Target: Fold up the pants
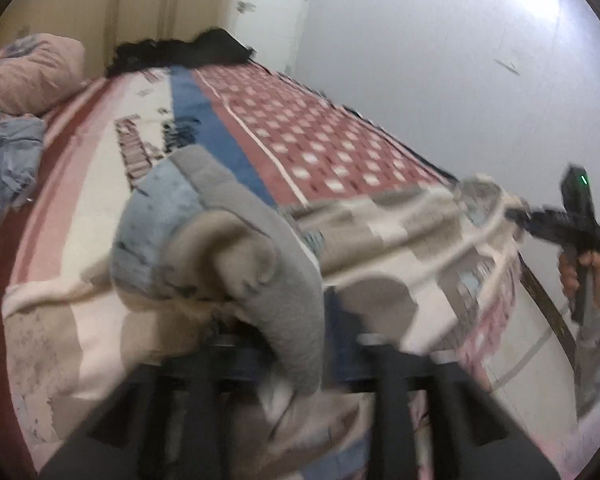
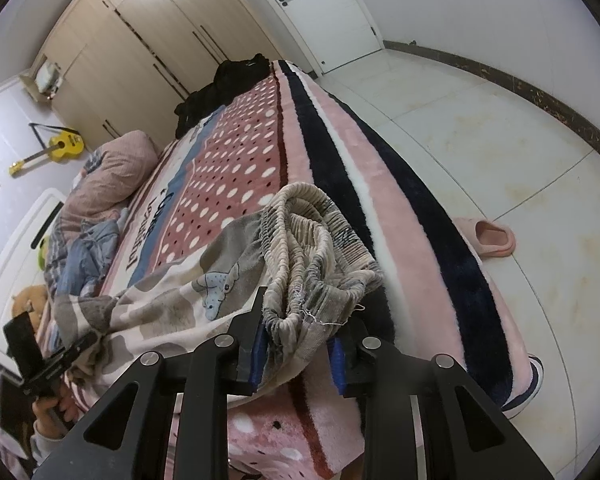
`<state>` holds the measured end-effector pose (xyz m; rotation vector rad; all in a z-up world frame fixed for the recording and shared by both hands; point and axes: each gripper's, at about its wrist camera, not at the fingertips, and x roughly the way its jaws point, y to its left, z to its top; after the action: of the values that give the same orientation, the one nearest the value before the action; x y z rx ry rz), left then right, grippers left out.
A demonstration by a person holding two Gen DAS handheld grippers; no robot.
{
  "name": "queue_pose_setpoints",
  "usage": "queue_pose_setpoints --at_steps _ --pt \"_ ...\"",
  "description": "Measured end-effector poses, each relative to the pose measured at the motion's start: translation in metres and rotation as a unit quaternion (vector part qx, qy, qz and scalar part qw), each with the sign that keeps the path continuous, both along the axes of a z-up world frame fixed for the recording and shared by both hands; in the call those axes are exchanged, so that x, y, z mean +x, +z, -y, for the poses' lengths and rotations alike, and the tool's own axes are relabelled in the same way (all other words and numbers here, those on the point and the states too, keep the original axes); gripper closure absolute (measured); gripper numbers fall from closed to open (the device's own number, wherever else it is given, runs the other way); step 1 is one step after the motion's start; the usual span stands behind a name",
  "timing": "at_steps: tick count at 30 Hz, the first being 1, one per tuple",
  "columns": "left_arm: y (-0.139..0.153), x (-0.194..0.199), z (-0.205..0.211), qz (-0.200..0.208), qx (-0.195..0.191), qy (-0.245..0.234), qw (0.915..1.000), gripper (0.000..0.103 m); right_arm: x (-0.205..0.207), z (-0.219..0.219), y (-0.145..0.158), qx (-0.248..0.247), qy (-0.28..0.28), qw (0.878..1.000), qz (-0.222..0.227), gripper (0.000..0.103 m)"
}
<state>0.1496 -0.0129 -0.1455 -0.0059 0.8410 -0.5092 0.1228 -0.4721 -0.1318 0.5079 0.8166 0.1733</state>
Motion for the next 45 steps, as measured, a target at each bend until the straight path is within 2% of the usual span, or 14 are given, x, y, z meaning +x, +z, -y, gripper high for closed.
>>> queue_pose_setpoints --at_steps 1,2,7,13,18,23,25,29,32,33,35,39,43,45 --pt "0.0 -0.005 0.003 0.001 0.003 -0.003 1.0 0.031 -0.001 0.0 0.0 -0.001 0.0 1.0 0.0 0.082" --pt "0.002 -0.011 0.0 0.009 0.004 -0.001 0.9999 0.028 -0.002 0.0 0.001 -0.002 -0.001 1.0 -0.001 0.082" --pt "0.01 -0.033 -0.049 0.014 -0.033 0.045 0.9983 0.023 -0.017 0.003 0.012 -0.015 -0.02 1.0 -0.003 0.075" --pt "0.009 -0.058 -0.124 0.035 -0.019 0.135 0.9901 0.021 -0.051 -0.002 0.05 -0.042 -0.052 0.997 0.038 0.068" --pt "-0.011 -0.065 -0.16 0.029 -0.038 0.174 0.9836 0.021 -0.04 -0.075 0.084 -0.068 0.035 0.994 0.08 0.053" --pt "-0.029 -0.066 -0.162 0.022 -0.052 0.173 0.9834 0.025 0.003 -0.184 0.077 -0.075 0.168 0.979 0.084 0.047" --pt "-0.032 -0.067 -0.159 0.02 -0.048 0.168 0.9845 0.038 0.022 -0.222 0.066 -0.088 0.205 0.972 0.078 0.047" --pt "-0.036 -0.071 -0.152 0.031 0.0 0.163 0.9862 0.051 0.047 -0.276 0.048 -0.115 0.261 0.955 0.076 0.048" --pt "-0.038 -0.076 -0.159 0.029 -0.002 0.162 0.9863 0.057 0.057 -0.301 0.031 -0.164 0.287 0.942 0.063 0.05" --pt "-0.039 -0.078 -0.161 0.027 -0.006 0.163 0.9862 0.058 0.057 -0.305 0.027 -0.179 0.287 0.939 0.061 0.057" --pt "-0.039 -0.081 -0.166 0.026 -0.015 0.164 0.986 0.059 0.053 -0.307 0.017 -0.209 0.297 0.93 0.053 0.066" --pt "-0.024 -0.086 -0.172 0.042 -0.043 0.169 0.9838 0.059 0.03 -0.299 0.001 -0.242 0.33 0.912 0.038 0.066" --pt "0.0 -0.085 -0.172 0.072 -0.093 0.157 0.9807 0.041 0.011 -0.294 -0.007 -0.276 0.349 0.895 0.023 0.065" --pt "0.012 -0.083 -0.166 0.089 -0.116 0.136 0.9799 0.04 0.006 -0.293 0.004 -0.283 0.346 0.894 0.031 0.065"
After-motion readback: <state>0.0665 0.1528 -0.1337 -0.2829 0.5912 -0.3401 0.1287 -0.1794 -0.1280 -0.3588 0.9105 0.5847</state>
